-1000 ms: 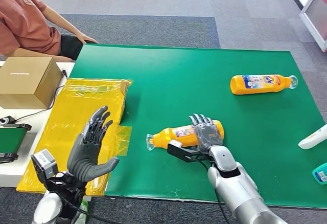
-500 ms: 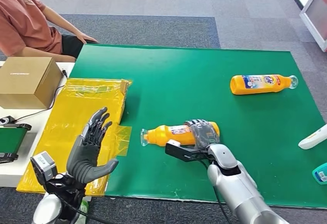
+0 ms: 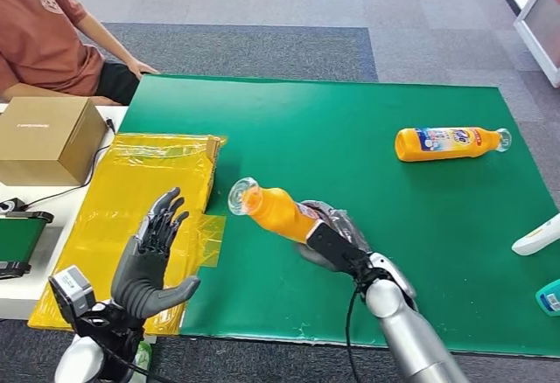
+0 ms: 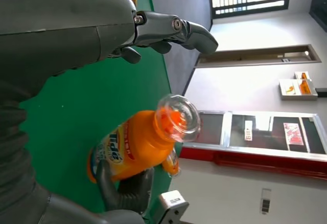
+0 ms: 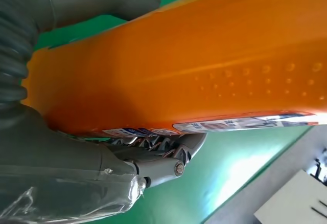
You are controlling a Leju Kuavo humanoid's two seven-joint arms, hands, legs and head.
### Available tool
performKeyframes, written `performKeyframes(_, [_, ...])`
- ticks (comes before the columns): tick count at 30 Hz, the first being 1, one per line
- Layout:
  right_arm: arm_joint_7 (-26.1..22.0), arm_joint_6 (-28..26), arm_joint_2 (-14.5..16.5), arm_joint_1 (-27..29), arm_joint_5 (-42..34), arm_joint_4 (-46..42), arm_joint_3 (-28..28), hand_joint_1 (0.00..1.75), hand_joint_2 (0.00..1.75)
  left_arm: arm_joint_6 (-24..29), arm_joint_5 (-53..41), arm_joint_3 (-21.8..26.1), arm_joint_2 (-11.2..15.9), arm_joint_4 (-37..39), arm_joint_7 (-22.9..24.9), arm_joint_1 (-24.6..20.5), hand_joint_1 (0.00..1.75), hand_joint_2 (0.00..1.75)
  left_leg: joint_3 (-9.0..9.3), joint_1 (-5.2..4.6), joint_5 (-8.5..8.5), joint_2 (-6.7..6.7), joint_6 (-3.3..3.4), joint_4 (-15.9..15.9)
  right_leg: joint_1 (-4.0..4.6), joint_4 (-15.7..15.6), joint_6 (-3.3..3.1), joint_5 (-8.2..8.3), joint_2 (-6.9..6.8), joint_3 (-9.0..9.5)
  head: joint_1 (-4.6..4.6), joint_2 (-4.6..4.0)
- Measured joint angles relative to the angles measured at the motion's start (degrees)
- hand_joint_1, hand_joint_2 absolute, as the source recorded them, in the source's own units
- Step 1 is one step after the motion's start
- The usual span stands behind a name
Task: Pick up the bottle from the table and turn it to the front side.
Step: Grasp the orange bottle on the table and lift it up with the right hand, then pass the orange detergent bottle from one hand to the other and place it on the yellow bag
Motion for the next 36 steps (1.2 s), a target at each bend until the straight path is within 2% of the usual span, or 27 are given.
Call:
performKeyframes(4, [-0.58,0.88,0.05,0.93,-2.2,-1.94,-1.44,1.75,1.75,0.07,0.03,0.0,0.23,0.0,-0.21,0.03,0.0,1.75,-0.01,0.0,0.0,0.0,0.0,0.0,0.0,0.0,0.0,0.0,0.0,-0.01,0.0,0.0])
performKeyframes(9, [-3.68,4.9,0.83,3.22,-20.75,-6.53,-4.54,1.75,1.75,1.09,0.54,-0.05,0.6,0.0,-1.19,0.03,0.0,1.75,-0.03,0.0,0.0,0.0,0.0,0.0,0.0,0.0,0.01,-0.01,0.0,-0.03,-0.01,0.01])
performKeyframes(12, [-4.27,5.24,0.98,4.51,-27.56,-10.48,-5.61,1.75,1.75,1.79,1.13,-0.07,0.76,0.01,-1.6,-0.08,0.0,1.75,-0.03,0.0,-0.01,0.0,0.0,0.0,0.0,0.0,0.01,-0.03,0.0,-0.04,0.0,0.01])
performKeyframes(17, [-6.0,2.03,1.53,6.8,-25.47,-15.99,-5.08,1.75,1.75,1.36,3.33,-0.08,0.87,0.29,-0.6,-0.54,0.0,1.75,-0.03,0.0,-0.03,0.0,0.0,0.0,0.0,0.0,0.01,-0.05,0.0,-0.05,-0.01,-0.01])
performKeyframes(22, [-7.61,0.16,2.04,8.93,-22.54,-19.6,-1.79,1.75,1.75,0.63,3.18,-0.34,0.95,1.46,0.35,-2.71,0.0,1.75,-0.03,0.01,-0.04,0.0,-0.01,0.0,0.0,0.0,-0.01,-0.06,0.0,-0.06,0.0,-0.01])
performKeyframes(29, [-8.89,-1.52,2.34,10.14,-18.02,-21.48,5.21,1.75,1.75,-6.36,8.85,-3.83,1.38,3.97,2.88,-7.39,0.0,1.75,-0.03,0.0,-0.04,0.0,-0.01,0.0,0.0,0.0,0.0,-0.06,0.0,-0.05,0.0,0.0])
performKeyframes(36, [-8.85,-3.32,2.45,9.81,-15.7,-20.87,8.64,1.75,1.75,-9.57,11.33,-7.68,2.39,5.58,4.25,-10.93,0.0,1.75,-0.04,0.0,-0.04,0.0,-0.01,0.0,0.0,0.0,0.0,-0.06,0.0,-0.05,-0.01,0.01])
